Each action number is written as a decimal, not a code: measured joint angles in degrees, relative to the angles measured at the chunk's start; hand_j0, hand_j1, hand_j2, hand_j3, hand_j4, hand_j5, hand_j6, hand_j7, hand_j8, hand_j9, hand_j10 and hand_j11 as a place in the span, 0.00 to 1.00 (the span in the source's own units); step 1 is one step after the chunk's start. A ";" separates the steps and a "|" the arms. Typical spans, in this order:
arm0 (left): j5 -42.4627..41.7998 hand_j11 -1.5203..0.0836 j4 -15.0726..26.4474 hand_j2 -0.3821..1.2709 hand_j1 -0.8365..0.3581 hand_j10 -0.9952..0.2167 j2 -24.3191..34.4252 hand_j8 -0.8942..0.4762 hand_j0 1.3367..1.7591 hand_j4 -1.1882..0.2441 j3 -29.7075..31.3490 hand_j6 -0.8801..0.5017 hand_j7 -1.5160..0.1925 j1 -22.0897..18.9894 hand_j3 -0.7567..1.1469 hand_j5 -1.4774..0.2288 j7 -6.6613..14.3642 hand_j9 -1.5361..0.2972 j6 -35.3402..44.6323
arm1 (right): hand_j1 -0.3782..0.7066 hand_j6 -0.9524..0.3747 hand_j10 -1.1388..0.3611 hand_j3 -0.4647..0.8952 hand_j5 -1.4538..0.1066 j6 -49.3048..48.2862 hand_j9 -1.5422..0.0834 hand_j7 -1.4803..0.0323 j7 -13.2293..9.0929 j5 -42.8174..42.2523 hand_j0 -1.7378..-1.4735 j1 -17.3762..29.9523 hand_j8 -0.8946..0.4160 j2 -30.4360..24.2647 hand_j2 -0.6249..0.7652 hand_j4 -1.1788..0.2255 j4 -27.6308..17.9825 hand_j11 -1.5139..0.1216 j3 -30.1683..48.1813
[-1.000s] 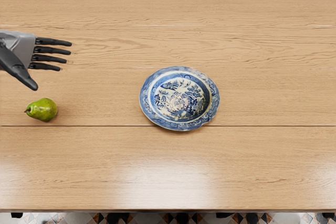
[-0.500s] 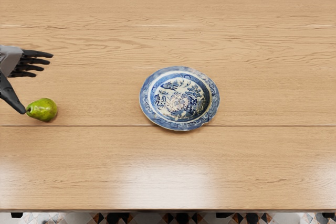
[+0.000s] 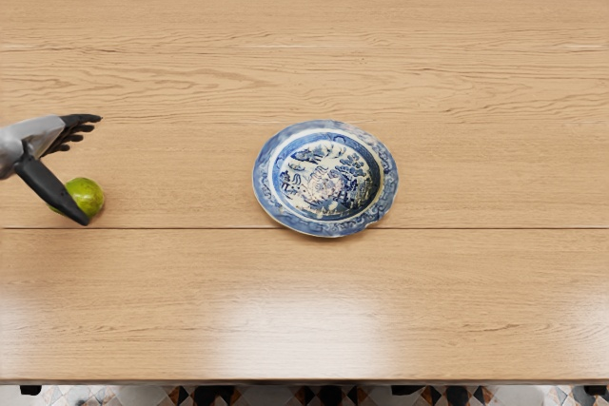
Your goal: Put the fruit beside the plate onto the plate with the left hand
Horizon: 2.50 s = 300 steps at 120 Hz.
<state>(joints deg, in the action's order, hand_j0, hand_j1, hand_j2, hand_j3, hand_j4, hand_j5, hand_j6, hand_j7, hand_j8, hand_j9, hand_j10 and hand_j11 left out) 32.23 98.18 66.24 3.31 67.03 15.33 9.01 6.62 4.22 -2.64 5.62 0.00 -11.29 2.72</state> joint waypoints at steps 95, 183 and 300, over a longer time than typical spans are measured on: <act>4.98 0.93 -1.00 0.24 0.97 0.80 -7.44 0.63 0.76 0.81 7.17 0.62 0.87 -4.45 0.40 0.85 -0.71 0.82 20.54 | 0.05 0.70 0.75 0.34 0.92 0.02 0.93 0.96 0.00 0.00 0.30 0.00 0.67 0.00 0.45 0.83 0.01 0.91 0.00; 5.10 0.77 -4.76 0.26 0.77 0.63 -11.31 0.49 0.76 0.67 7.27 0.47 0.72 -7.54 0.40 0.70 -0.56 0.68 24.47 | 0.05 0.70 0.75 0.34 0.92 0.00 0.93 0.96 0.00 0.00 0.30 0.00 0.67 0.00 0.45 0.83 0.02 0.91 0.00; 5.02 0.57 -5.91 0.31 0.54 0.44 -11.22 0.32 0.76 0.51 7.27 0.32 0.54 -8.68 0.40 0.51 -0.38 0.51 25.11 | 0.05 0.70 0.75 0.34 0.92 0.00 0.93 0.96 0.00 0.00 0.30 0.00 0.67 0.00 0.45 0.83 0.01 0.91 0.00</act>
<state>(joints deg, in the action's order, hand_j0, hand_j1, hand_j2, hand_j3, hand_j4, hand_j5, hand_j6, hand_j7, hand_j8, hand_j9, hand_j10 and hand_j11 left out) 37.25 92.27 55.02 10.58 58.35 14.95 34.12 6.62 4.22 -2.64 5.62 0.00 -11.29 2.73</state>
